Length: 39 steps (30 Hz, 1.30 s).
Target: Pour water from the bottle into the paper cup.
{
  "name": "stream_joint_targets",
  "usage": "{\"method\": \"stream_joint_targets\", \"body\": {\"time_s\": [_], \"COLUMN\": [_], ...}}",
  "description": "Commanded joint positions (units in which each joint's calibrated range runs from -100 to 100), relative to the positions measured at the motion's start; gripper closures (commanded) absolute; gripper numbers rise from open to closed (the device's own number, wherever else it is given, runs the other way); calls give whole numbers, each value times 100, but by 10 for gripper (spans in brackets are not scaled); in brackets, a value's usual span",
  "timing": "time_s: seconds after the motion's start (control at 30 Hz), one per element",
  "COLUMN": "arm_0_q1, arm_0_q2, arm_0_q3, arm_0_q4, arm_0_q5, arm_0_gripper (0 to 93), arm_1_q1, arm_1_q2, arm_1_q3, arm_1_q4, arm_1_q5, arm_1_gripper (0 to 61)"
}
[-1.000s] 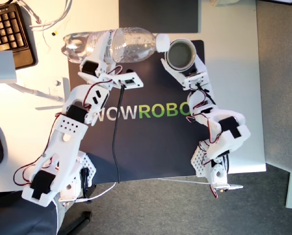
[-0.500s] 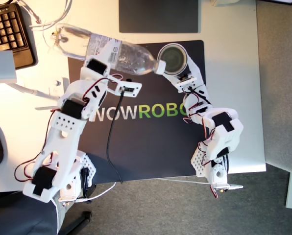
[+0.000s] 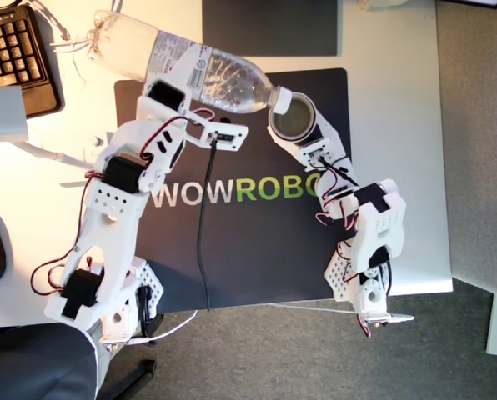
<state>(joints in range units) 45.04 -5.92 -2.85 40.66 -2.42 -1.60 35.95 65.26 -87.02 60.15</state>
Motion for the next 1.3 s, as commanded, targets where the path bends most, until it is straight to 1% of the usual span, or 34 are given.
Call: {"method": "stream_joint_targets", "body": {"time_s": [0.0, 0.07, 0.2, 0.3, 0.4, 0.53, 0.57, 0.8, 1.0, 1.2, 1.27], "arm_0_q1": [-93, -67, -159, -224, -276, -185, -15, 169, 195, 221, 221], "arm_0_q2": [-233, -146, 71, 123, 123, 175, 193, 158, -7, -346, -502], "arm_0_q3": [-1164, -1246, -1455, -1509, -1400, -1373, -1327, -1273, -1118, -791, -655], "arm_0_q4": [52, 158, 337, 451, 500, 460, 386, 419, 451, 443, 451], "arm_0_q5": [5, -156, -322, -425, -567, -596, -601, -581, -552, -527, -513], "arm_0_gripper": [927, 927, 927, 927, 927, 927, 927, 927, 927, 927, 927], "arm_1_q1": [-73, -229, -492, -587, -671, -814, -910, -1042, -1281, -1113, -862], "arm_1_q2": [119, 25, -327, -559, -946, -1306, -1384, -911, -877, -533, -302], "arm_1_q3": [-15, -115, -33, -33, -115, -51, 49, 3, -42, -615, -1015], "arm_1_q4": [-522, -742, -750, -693, -472, -399, -399, -407, -170, 34, 181], "arm_1_q5": [-5, 49, 112, 127, 127, 127, 107, 49, 15, -29, -44], "arm_1_gripper": [530, 535, 535, 535, 535, 535, 535, 535, 534, 534, 534]}}
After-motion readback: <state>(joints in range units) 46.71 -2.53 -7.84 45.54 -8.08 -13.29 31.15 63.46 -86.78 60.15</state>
